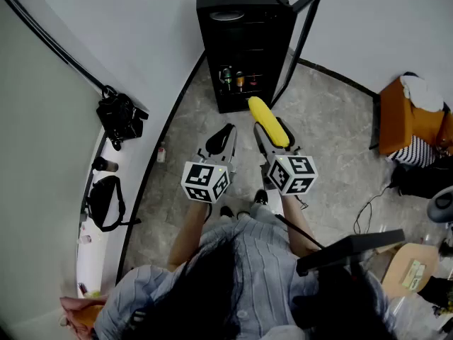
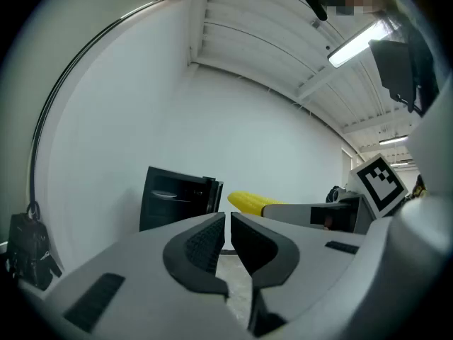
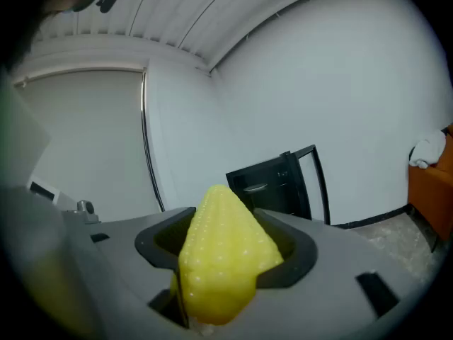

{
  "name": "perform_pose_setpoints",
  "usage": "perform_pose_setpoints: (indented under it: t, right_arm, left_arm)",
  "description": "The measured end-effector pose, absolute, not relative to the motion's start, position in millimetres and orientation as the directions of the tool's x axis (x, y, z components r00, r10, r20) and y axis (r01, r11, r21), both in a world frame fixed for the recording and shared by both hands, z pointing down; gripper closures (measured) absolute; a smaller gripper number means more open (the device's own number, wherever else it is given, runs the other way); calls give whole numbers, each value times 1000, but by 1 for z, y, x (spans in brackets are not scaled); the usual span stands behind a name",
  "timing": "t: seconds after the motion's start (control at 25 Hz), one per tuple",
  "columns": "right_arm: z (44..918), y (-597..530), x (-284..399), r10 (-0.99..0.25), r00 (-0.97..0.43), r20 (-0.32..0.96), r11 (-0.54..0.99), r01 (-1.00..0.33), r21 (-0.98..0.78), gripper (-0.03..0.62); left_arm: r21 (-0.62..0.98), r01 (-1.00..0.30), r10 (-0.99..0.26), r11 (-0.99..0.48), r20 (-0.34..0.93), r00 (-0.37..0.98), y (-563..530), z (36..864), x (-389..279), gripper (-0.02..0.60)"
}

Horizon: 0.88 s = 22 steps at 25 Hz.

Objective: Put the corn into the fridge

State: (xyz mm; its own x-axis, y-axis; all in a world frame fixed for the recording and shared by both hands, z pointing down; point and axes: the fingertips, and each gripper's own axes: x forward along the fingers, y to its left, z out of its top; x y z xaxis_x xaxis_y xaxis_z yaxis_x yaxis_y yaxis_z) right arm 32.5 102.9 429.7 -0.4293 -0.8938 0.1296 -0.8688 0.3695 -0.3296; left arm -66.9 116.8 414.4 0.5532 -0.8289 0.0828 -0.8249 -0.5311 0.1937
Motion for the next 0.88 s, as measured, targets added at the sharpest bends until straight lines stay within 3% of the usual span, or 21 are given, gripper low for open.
perform_pose_setpoints:
  t: [0.88]
  right_arm:
    - [433, 82, 57, -855, -504, 122, 426, -817, -389, 329]
  left_arm:
    - [197, -847, -847, -493, 112, 519, 99, 422, -41, 548]
